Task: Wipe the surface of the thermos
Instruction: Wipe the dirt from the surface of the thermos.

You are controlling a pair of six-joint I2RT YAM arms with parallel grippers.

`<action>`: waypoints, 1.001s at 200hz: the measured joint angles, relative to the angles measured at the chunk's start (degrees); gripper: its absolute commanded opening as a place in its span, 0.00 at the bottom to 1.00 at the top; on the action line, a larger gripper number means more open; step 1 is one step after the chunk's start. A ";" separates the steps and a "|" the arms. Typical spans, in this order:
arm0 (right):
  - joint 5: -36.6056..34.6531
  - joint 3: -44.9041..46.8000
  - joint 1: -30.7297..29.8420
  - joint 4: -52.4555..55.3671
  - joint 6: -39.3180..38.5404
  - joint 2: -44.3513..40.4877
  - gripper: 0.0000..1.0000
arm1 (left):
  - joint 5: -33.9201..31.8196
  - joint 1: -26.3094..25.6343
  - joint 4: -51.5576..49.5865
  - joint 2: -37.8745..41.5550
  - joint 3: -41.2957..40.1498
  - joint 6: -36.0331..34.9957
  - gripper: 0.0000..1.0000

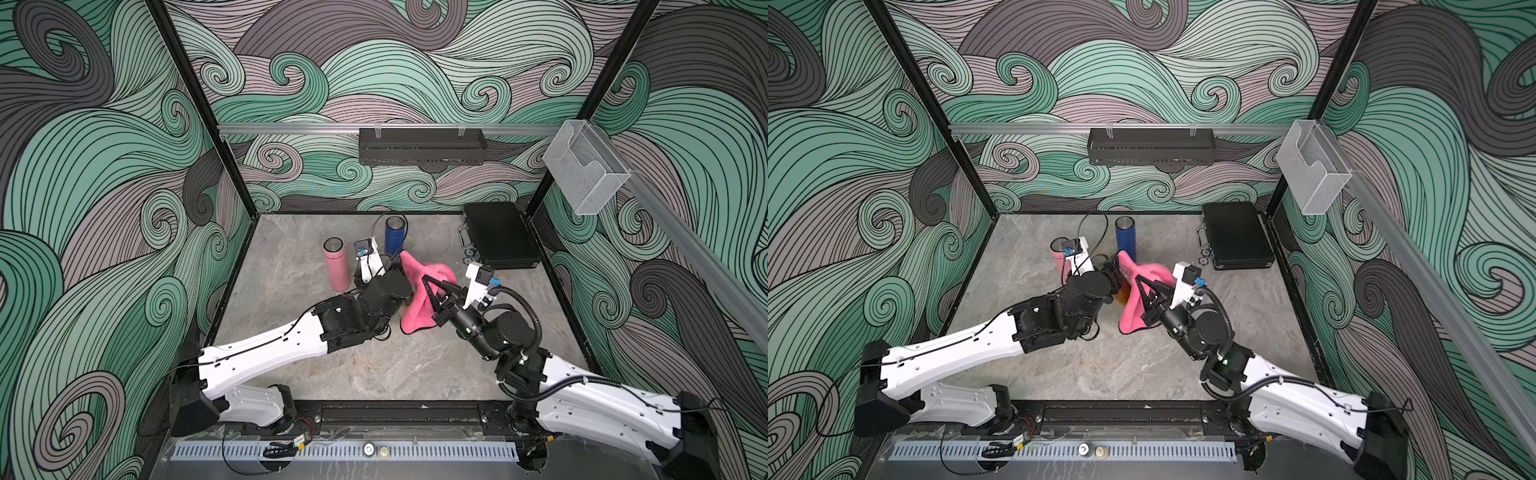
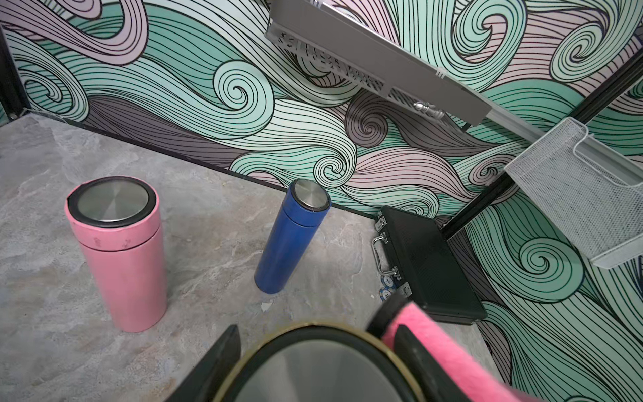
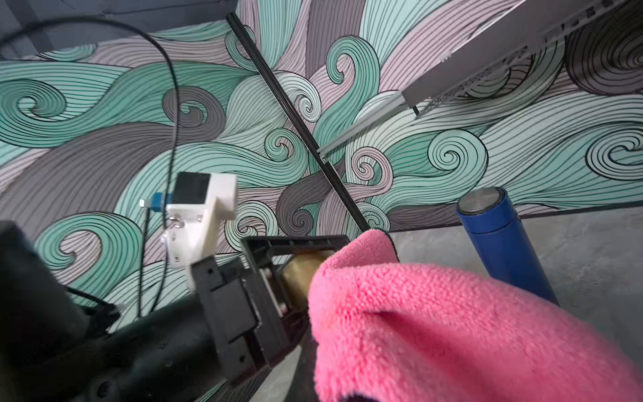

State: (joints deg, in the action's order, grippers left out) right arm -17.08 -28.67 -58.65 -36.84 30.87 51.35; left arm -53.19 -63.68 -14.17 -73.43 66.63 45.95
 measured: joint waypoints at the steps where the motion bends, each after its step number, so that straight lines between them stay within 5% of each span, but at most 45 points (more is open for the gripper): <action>1: -0.07 0.13 0.00 -0.11 0.04 0.20 0.00 | 0.04 0.00 0.00 0.07 -0.07 0.07 0.00; 49: -2.91 8.74 0.02 -2.49 2.71 8.26 0.00 | 0.59 0.02 -0.04 1.42 -1.33 -0.31 0.00; 97: 0.52 -1.51 -2.36 -2.01 0.57 7.54 0.00 | 0.57 0.00 -0.02 1.40 -1.36 1.73 0.00; 200: -1.62 2.27 -3.23 -13.00 2.78 20.90 0.00 | -5.68 0.22 -14.14 -0.28 2.21 17.79 0.00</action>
State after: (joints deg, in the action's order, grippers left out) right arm -18.70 -26.39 -61.89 -49.84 33.65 72.25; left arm -58.87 -63.46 -28.32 -73.71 68.84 63.75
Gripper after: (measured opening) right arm 0.061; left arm 0.651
